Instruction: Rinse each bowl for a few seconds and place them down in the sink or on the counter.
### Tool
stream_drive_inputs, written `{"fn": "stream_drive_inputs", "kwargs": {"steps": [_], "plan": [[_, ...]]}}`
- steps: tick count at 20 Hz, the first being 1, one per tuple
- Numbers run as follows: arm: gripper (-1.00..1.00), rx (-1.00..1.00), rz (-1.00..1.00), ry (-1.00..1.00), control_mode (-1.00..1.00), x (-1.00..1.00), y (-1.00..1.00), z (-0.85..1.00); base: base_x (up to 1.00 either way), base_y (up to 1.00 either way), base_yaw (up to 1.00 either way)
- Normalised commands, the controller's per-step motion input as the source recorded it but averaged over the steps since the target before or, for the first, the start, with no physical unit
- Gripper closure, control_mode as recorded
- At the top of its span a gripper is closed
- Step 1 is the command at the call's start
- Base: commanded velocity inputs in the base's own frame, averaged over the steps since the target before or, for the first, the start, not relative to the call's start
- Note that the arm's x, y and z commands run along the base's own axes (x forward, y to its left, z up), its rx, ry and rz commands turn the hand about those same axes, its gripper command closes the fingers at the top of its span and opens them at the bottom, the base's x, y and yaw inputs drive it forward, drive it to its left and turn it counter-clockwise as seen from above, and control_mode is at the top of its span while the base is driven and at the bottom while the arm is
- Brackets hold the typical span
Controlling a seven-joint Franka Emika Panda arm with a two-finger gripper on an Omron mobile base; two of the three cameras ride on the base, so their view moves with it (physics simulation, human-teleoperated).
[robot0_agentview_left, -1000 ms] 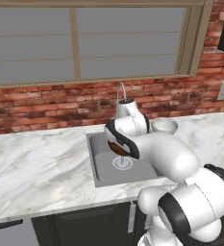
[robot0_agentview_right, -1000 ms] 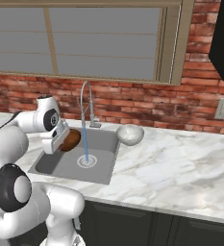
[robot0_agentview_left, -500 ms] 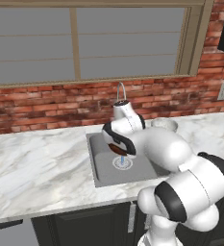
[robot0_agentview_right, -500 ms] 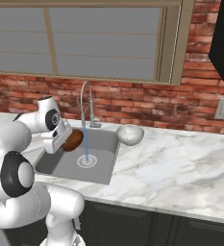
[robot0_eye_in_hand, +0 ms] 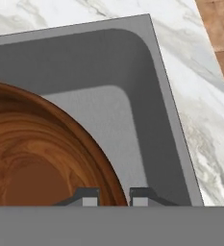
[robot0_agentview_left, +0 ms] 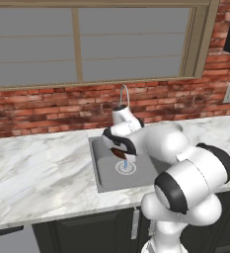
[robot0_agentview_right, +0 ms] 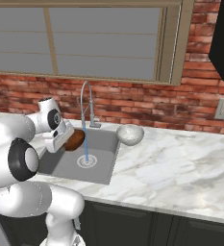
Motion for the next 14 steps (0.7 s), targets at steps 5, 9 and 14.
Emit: {"fn": "stream_drive_inputs", "kwargs": {"steps": [5,9,14], "plan": [[1.00,-0.04,-0.04,-0.01,-1.00,0.26,0.06,-0.06,0.00,0.00,0.00],[1.00,-0.04,-0.04,-0.01,-1.00,0.31,-0.01,-0.01,0.00,0.00,0.00],[1.00,-0.02,-0.02,0.00,-1.00,0.30,-0.03,-0.06,0.00,0.00,0.00]]}}
